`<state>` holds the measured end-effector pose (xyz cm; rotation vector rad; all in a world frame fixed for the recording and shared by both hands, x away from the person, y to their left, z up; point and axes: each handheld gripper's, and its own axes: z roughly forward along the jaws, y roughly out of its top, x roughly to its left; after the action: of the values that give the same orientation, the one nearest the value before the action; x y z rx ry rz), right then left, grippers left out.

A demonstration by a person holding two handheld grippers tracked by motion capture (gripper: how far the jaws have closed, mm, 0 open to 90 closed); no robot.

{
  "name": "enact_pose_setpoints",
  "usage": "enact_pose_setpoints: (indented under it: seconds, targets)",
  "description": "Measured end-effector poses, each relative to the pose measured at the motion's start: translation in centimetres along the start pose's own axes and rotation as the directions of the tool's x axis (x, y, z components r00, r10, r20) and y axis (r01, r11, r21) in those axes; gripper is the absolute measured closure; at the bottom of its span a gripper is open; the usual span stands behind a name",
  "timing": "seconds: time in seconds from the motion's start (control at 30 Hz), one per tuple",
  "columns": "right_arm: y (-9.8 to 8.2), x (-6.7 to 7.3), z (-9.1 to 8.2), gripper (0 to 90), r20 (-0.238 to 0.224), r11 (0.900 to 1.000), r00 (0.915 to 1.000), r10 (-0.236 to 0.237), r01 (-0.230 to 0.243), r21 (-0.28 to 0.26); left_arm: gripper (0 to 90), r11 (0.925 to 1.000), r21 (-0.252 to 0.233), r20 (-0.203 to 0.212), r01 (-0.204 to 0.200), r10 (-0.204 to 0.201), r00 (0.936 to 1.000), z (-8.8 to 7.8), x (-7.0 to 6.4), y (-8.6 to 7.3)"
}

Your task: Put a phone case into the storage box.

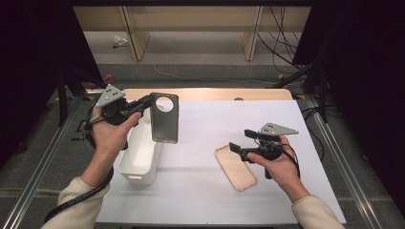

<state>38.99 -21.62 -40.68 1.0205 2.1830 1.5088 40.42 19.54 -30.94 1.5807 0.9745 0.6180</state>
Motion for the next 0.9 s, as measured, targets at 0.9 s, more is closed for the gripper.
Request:
enact_pose_setpoints:
  seconds: [0.9]
  targets:
    - [-1.1, -0.9, -1.8, 17.8, 0.028, 1.0, 0.9995, 0.017, -0.017, 0.002, 85.2, 0.9998, -0.016, -0.035, -0.015, 0.015, 0.9993, -0.4, 3.3, 1.1]
